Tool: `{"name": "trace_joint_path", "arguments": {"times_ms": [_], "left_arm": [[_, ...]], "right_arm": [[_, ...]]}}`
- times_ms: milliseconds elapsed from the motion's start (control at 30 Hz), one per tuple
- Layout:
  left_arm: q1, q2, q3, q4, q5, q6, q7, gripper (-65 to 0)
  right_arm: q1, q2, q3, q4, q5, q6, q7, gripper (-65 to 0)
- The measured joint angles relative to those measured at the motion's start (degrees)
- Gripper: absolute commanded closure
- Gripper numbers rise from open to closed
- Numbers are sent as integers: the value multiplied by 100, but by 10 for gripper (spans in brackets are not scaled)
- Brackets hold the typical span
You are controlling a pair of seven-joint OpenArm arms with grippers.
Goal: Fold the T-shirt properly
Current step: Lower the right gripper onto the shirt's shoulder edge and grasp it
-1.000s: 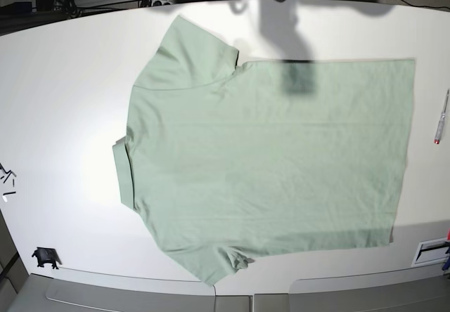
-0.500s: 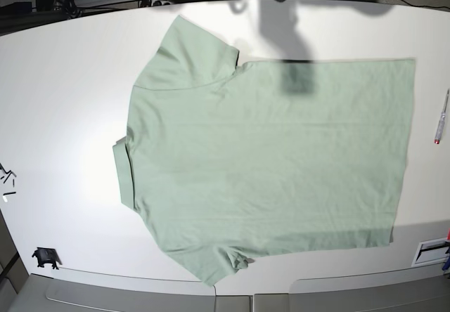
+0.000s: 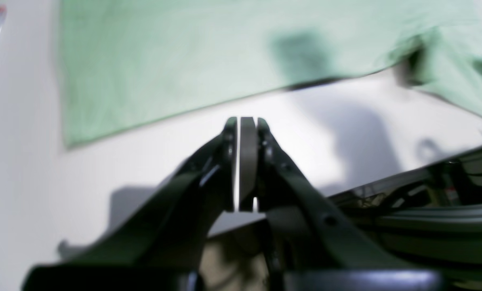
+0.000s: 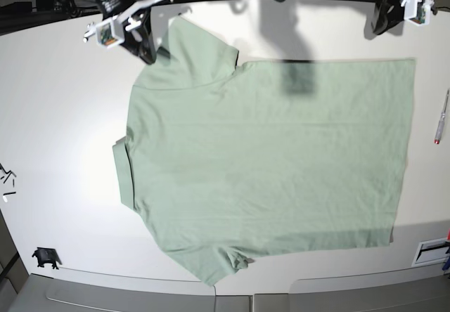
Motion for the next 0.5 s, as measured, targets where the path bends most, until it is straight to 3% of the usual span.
{"name": "trace_joint_path", "arguments": {"times_ms": [33, 133, 200, 300, 433, 500], "left_arm": [[-9, 7, -46, 4, -44, -153, -2, 0], [-44, 52, -59, 4, -50, -168, 7, 0], [-61, 131, -68, 4, -50, -173, -2, 0], [-61, 415, -74, 4, -17, -170, 4, 0], [-179, 782, -76, 4, 96, -186, 4, 0], [-337, 962, -74, 4, 297, -179, 20, -101]], "right_arm": [[111, 2, 31, 0, 2, -20, -76, 0], [339, -72, 31, 0, 4, -125, -284, 0], [400, -271, 28, 0, -15, -151, -315, 0], [426, -649, 28, 0, -544, -151, -407, -5], [474, -1213, 28, -2, -824, -153, -531, -233], [592, -1423, 28, -2, -966, -216, -682, -268]]}}
